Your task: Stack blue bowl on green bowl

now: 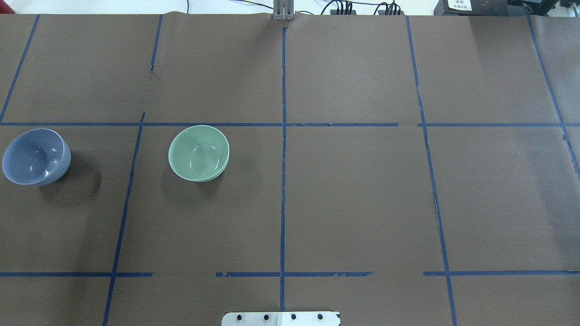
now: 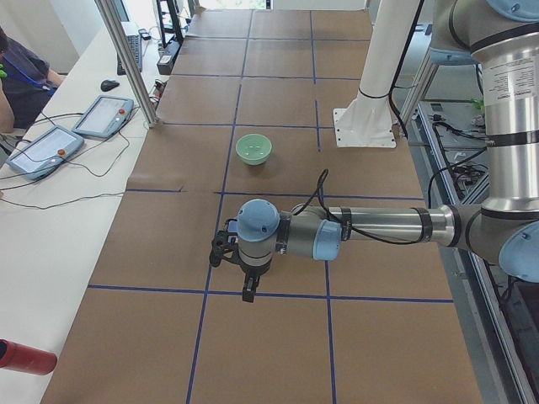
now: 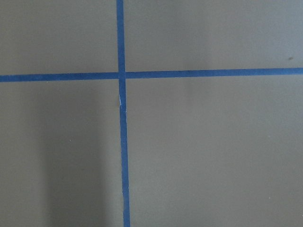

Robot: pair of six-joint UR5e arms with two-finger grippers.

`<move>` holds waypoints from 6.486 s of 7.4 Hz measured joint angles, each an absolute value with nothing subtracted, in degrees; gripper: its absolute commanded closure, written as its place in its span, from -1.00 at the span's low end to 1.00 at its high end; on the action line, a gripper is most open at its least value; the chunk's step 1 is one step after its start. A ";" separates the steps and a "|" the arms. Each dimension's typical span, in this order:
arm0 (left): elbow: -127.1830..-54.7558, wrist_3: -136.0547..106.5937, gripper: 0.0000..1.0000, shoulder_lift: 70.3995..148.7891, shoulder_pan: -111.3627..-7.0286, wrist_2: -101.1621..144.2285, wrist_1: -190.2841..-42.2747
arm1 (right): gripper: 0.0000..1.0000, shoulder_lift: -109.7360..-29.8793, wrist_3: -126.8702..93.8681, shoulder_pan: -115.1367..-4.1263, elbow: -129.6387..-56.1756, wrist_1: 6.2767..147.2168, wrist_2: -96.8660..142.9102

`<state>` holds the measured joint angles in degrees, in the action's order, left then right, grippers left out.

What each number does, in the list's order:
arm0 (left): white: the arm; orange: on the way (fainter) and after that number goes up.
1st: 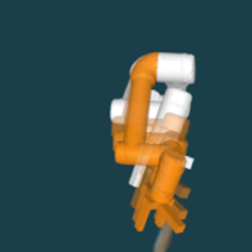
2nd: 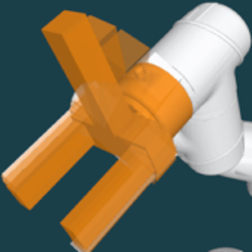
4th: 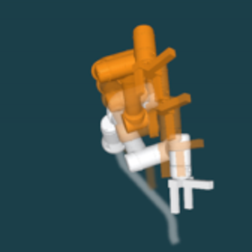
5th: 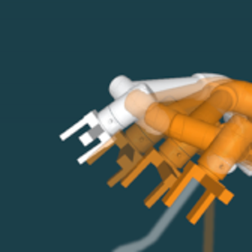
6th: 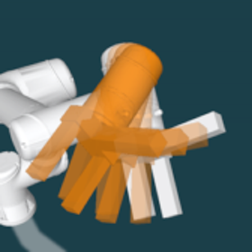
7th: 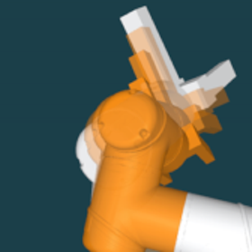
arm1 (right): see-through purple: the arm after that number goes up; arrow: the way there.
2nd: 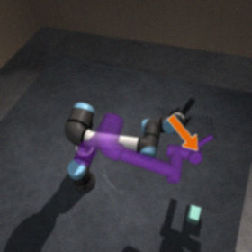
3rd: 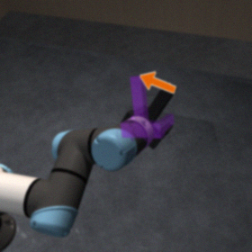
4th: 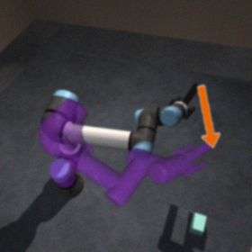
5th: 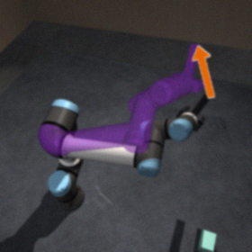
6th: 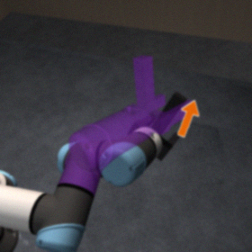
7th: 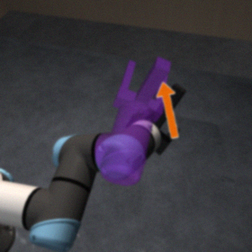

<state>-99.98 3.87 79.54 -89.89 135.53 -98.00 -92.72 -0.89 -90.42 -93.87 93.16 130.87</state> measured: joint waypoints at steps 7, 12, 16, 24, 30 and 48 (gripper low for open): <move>-99.29 3.75 -1.00 82.77 -87.73 135.21 -98.51 | -1.00 -92.72 -0.92 -90.38 -93.87 93.16 130.87; -93.79 -21.53 -1.00 83.59 -72.71 132.33 -116.77 | -1.00 -92.73 -0.94 -90.37 -93.87 93.17 130.87; -89.79 -35.68 -0.58 84.39 -65.98 129.12 -125.75 | -1.00 -92.72 -0.89 -90.41 -93.87 93.16 130.87; -91.04 -39.11 1.00 85.17 -64.08 128.16 -125.38 | -1.00 -92.72 -0.96 -90.40 -93.87 93.16 130.87; -114.16 -48.69 1.00 92.36 -65.24 128.46 -94.90 | -1.00 -92.72 -0.90 -90.35 -93.87 93.17 130.87; -101.14 -84.62 0.63 111.45 -43.43 125.34 -101.11 | -1.00 -92.72 -0.90 -90.35 -93.87 93.16 130.87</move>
